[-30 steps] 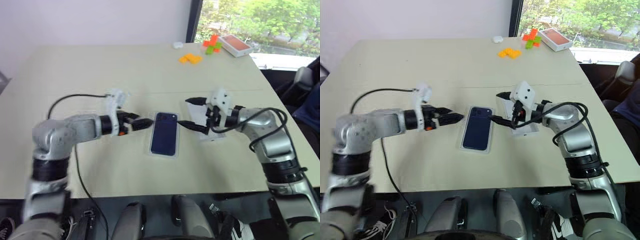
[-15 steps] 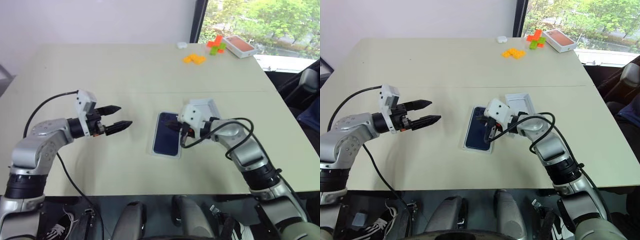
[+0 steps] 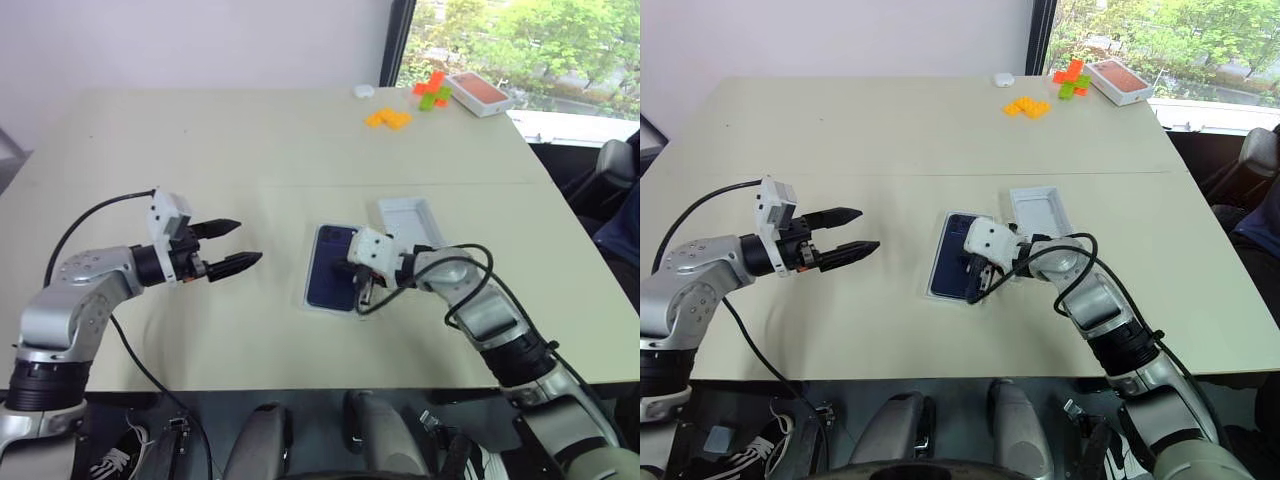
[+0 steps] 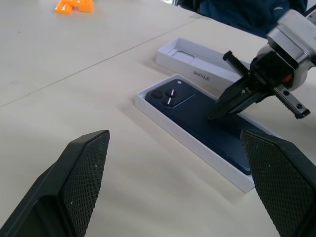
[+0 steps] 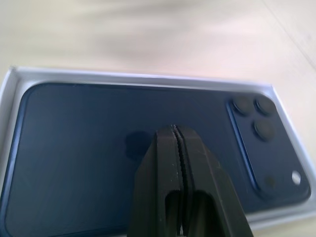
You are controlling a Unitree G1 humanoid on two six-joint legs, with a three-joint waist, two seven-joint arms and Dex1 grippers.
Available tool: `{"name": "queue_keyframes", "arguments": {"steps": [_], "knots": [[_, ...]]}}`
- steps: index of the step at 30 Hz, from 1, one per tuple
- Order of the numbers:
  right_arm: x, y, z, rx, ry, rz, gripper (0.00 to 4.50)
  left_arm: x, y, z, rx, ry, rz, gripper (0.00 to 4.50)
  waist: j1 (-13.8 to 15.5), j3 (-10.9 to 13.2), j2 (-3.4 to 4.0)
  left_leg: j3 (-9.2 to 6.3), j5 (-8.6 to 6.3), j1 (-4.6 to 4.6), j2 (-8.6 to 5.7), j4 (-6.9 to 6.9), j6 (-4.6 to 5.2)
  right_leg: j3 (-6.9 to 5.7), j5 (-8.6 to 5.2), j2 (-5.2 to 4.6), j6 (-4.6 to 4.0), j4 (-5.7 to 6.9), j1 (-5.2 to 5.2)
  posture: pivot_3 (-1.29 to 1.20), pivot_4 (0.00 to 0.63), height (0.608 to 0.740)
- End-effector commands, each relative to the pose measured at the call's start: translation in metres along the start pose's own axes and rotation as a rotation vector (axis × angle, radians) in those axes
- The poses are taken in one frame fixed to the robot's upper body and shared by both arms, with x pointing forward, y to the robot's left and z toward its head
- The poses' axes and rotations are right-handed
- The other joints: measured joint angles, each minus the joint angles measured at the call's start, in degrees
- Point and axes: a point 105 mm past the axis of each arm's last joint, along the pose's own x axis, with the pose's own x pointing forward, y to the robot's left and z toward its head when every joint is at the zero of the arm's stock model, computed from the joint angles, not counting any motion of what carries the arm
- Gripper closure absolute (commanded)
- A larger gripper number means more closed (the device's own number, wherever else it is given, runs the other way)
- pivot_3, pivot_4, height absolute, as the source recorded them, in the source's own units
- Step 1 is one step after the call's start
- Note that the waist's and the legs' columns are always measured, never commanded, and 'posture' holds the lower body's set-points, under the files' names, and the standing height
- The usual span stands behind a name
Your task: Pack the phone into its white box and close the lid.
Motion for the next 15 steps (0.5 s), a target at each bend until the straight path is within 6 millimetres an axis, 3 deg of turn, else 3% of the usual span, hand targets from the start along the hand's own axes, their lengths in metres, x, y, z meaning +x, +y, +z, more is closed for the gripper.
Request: {"name": "queue_keyframes", "arguments": {"steps": [1, 4, 6, 11, 15], "knots": [[-0.022, -0.024, 0.041, 0.024, -0.109, -0.06, 4.44, -0.003, 0.006, 0.014, 0.046, -0.04, 0.025, 0.0, 0.0, 0.0, 0.03, 0.0, 0.0, -0.01, 0.0, 0.0, 0.0, 0.0, 0.0, 0.0, 0.0, 0.0, -0.02, 0.0, 0.15, 0.74], [-0.039, -0.042, 0.043, 0.115, -0.076, -0.117, 3.62, -0.002, 0.017, 0.009, -0.001, -0.021, 0.068, 0.0, 0.0, 0.0, 0.03, -0.03, 0.0, 0.01, 0.02, 0.0, 0.0, -0.03, 0.01, 0.02, 0.01, 0.01, -0.01, 0.0, 0.15, 0.74], [-0.05, -0.049, 0.04, 0.119, -0.007, -0.149, 2.64, -0.002, 0.024, 0.009, 0.028, -0.023, 0.096, 0.0, 0.1, 0.0, 0.03, -0.06, 0.0, 0.0, 0.02, -0.01, 0.01, -0.06, 0.01, 0.03, 0.01, 0.02, -0.01, 0.0, 0.15, 0.74], [-0.06, -0.053, 0.038, 0.19, 0.063, -0.208, 0.06, -0.003, 0.017, 0.014, -0.039, -0.067, 0.016, 0.0, -0.2, 0.0, 0.02, -0.03, -0.03, -0.04, 0.01, -0.01, 0.05, -0.06, 0.0, -0.01, 0.01, 0.0, -0.03, 0.0, 0.15, 0.74], [-0.064, -0.057, 0.026, 0.256, 0.153, -0.298, 0.02, -0.004, 0.012, 0.019, 0.014, -0.093, -0.021, 0.0, -0.1, 0.0, 0.02, -0.02, -0.03, -0.02, 0.02, -0.01, 0.05, -0.05, 0.0, 0.0, 0.01, 0.02, -0.04, 0.0, 0.15, 0.74]]}}
